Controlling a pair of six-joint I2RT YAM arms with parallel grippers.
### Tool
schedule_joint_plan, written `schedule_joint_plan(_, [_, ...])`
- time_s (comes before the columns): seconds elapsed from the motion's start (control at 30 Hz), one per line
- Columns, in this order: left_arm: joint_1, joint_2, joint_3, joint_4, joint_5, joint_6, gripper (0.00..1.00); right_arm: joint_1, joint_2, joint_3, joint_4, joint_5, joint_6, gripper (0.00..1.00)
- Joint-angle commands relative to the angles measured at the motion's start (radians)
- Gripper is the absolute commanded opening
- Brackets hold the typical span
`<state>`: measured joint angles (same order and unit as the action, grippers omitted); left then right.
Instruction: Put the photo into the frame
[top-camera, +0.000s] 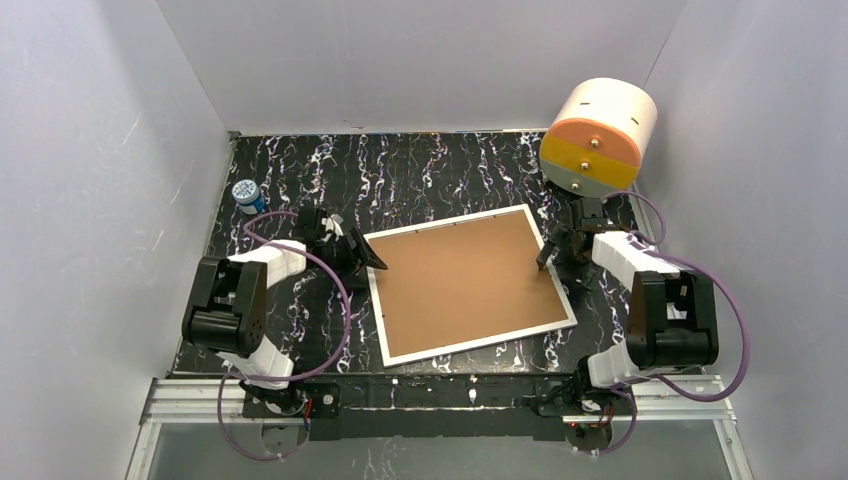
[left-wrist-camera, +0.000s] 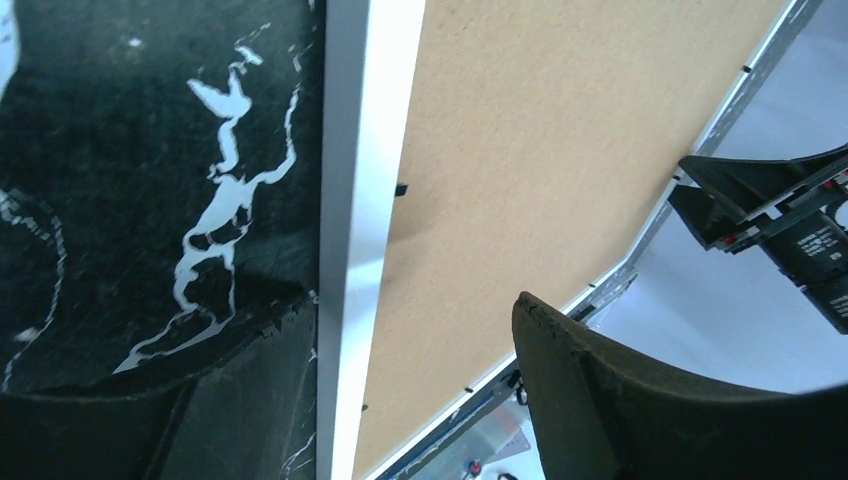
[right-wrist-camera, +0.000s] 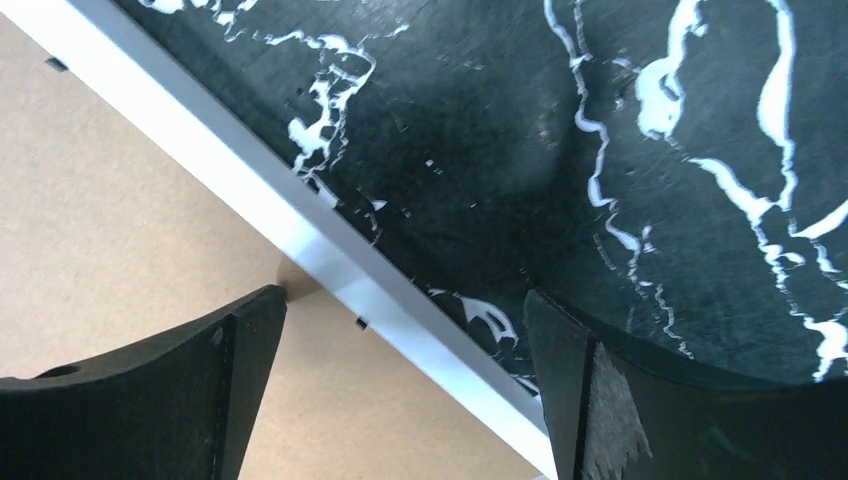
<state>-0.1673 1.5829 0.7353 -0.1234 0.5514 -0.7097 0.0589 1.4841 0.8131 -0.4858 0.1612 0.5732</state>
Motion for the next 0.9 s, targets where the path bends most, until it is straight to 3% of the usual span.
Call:
schedule_joint_plan(0.0, [-0.014, 0.119, -0.004, -0.048, -0.109, 0.049, 0.73, -0.002, -0.042, -0.067, 0.023, -0.149, 0.010, 0.98])
schedule_joint_plan(0.4, [-0.018, 0.330, 0.226, -0.050, -0.022, 0.081, 0.72, -0.001, -0.080, -0.164, 0.037, -0.508, -0.056, 0.96])
schedule_joint_plan(0.63, [-0.018, 0.452, 0.419, -0.050, -0.038, 0.081, 0.72, 0.009, -0.085, -0.231, 0.123, -0.809, -0.053, 0.94])
schedule_joint_plan(0.87, [-0.018, 0.570, 0.586, -0.017, -0.078, 0.051, 0.71, 0.086, -0.122, -0.255, 0.184, -0.856, 0.040, 0.94])
